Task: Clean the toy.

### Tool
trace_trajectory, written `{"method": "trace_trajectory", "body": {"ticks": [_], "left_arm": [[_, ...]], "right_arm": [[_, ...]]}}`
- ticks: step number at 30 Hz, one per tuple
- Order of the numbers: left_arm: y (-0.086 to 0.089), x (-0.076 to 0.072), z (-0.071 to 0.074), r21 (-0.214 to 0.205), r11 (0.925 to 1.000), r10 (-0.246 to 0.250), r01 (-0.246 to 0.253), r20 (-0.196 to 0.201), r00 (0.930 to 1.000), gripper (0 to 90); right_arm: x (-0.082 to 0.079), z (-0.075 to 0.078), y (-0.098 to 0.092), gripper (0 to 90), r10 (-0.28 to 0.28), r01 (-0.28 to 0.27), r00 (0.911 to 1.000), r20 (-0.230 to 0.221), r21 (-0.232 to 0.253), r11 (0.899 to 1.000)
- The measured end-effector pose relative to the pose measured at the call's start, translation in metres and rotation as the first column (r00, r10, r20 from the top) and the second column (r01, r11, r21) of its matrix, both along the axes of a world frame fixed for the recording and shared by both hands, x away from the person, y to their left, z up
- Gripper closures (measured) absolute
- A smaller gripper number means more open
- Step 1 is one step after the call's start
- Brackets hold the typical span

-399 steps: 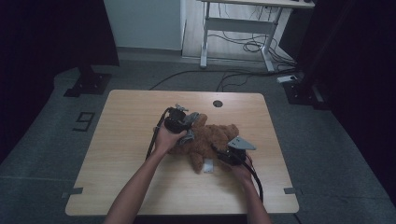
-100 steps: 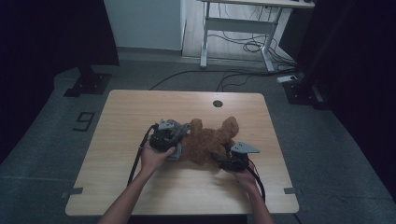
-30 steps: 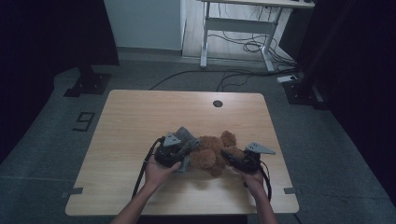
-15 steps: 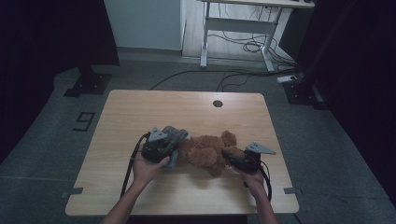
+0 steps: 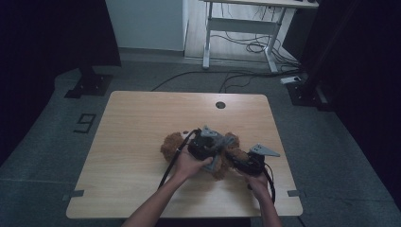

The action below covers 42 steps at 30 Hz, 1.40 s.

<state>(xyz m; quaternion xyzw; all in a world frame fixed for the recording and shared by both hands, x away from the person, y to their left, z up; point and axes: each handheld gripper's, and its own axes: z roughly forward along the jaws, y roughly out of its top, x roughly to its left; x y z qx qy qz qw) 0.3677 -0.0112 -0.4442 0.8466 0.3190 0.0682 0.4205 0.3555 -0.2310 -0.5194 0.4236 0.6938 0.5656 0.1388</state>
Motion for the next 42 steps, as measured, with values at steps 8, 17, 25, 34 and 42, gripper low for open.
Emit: {"method": "trace_trajectory", "body": {"ticks": [8,17,25,34,42], "left_arm": [[0.002,-0.027,-0.023,0.022,0.9994,-0.029,0.028,0.027,0.9992,78.0],[0.017,-0.031,-0.031,0.056,0.997,-0.053,0.054,-0.03,0.9982,78.2],[0.038,-0.038,-0.033,0.037,0.9984,-0.041,0.043,-0.042,0.9982,78.0],[0.084,-0.04,-0.024,-0.036,0.999,0.027,-0.028,-0.042,0.9987,78.0],[0.126,-0.031,-0.011,-0.048,0.9908,0.125,-0.127,-0.029,0.9917,77.8]], "right_arm": [[0.001,-0.002,0.003,55.5,0.009,-0.01,0.9998,-0.019,-0.025,1.0],[0.003,-0.002,0.0,55.4,-0.01,0.01,0.9993,-0.037,-0.003,1.0],[0.003,-0.002,-0.001,55.5,-0.001,0.001,0.9996,-0.029,-0.002,1.0],[0.004,-0.003,-0.002,55.5,0.014,-0.014,0.9996,-0.023,0.001,1.0],[0.005,-0.005,-0.007,56.2,-0.007,0.006,0.9998,-0.021,-0.005,1.0]]}}
